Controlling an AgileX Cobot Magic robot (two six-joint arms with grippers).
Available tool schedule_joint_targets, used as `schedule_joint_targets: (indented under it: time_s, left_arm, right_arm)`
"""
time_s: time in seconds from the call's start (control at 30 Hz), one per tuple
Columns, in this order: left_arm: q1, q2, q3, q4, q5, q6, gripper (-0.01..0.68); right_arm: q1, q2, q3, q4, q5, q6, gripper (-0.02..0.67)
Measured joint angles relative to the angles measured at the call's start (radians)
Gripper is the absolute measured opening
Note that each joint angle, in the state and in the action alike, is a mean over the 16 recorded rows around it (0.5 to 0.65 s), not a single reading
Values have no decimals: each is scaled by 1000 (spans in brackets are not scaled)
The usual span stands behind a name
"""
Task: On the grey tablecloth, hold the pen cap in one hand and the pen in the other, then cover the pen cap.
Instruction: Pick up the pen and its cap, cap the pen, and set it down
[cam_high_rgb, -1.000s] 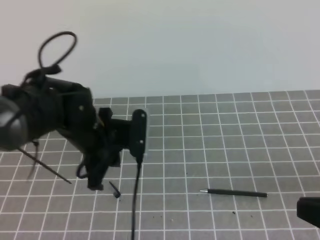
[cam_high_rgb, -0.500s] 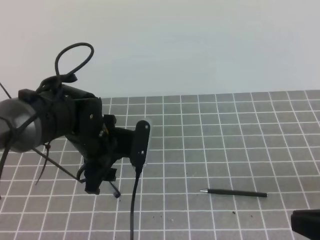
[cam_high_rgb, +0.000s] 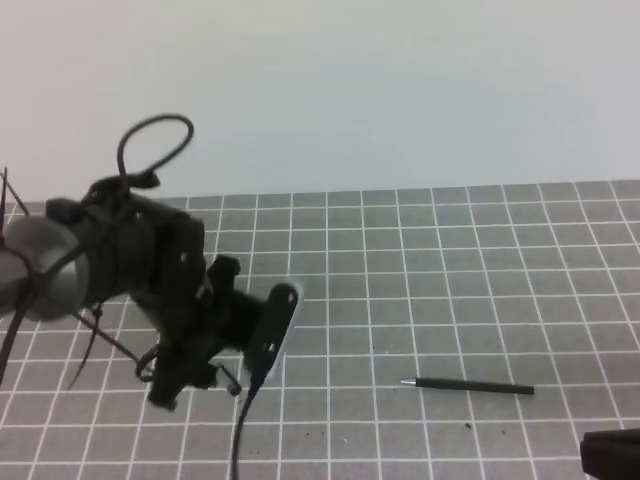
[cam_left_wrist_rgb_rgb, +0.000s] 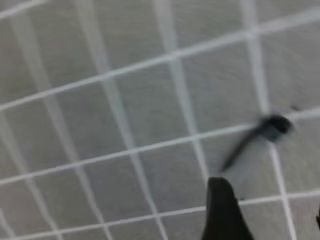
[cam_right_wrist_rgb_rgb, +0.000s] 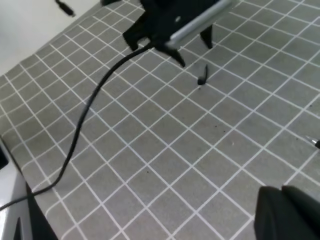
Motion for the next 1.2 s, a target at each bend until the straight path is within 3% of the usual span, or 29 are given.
schedule_joint_targets:
  time_s: [0.37,0.7,1.2]
  left_arm:
    - [1,-1,113,104,-147,136,377]
    - [1,9,129,40,-192,182,369]
    - [1,44,129,-25,-200,152,245]
  right_arm:
    - [7,-1,-1,-6,48,19,8]
    - [7,-1,0,-8,60,24,8]
    - [7,-1,0,-9,60,25,8]
